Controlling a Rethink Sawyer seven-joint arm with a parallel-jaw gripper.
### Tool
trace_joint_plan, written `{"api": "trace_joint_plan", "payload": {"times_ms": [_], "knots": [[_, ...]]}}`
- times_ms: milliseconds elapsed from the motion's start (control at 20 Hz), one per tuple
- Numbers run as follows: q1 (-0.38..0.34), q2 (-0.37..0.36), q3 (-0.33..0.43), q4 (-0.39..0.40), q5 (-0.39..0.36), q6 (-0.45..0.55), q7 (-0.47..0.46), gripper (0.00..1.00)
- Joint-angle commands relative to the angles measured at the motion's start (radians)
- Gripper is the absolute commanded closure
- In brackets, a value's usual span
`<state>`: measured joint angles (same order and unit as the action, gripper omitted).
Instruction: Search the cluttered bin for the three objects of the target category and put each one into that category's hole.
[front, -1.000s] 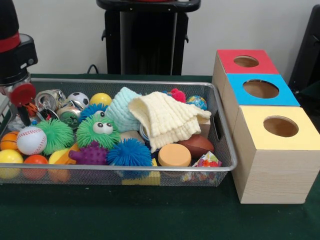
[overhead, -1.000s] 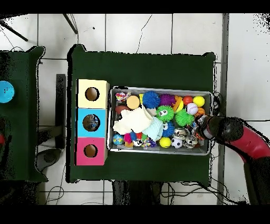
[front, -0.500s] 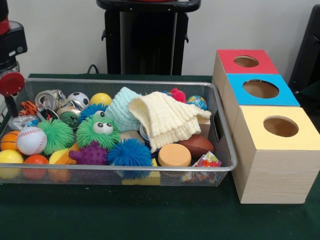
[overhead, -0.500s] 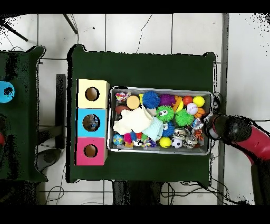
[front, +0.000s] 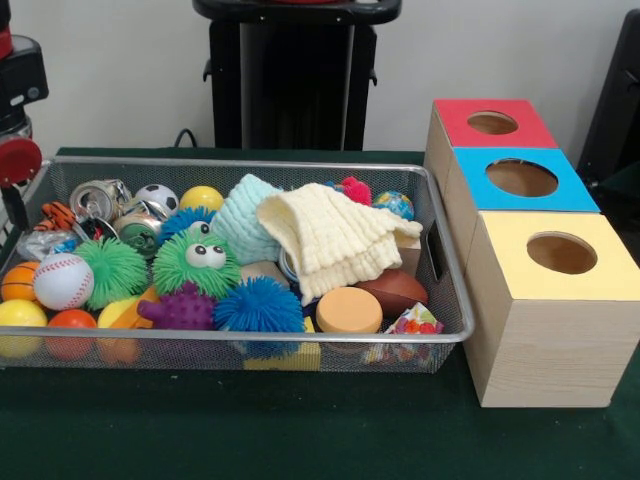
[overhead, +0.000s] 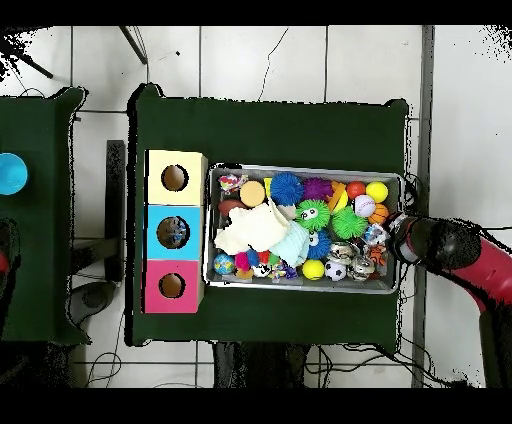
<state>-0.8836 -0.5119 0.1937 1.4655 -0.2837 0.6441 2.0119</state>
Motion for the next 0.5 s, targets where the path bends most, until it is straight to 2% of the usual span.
{"api": "trace_joint_plan", "payload": {"times_ms": [50, 100, 200, 300, 500], "knots": [[-0.009, 0.023, 0.076, 0.041, -0.011, 0.004, -0.073, 1.00], [-0.009, 0.023, 0.075, 0.042, -0.011, 0.004, -0.074, 0.00], [-0.012, 0.023, 0.075, 0.052, 0.002, 0.007, -0.057, 0.00], [0.005, -0.002, 0.050, 0.083, -0.002, -0.030, -0.009, 0.00], [0.020, -0.042, 0.029, 0.125, 0.009, -0.024, 0.029, 0.00]]}}
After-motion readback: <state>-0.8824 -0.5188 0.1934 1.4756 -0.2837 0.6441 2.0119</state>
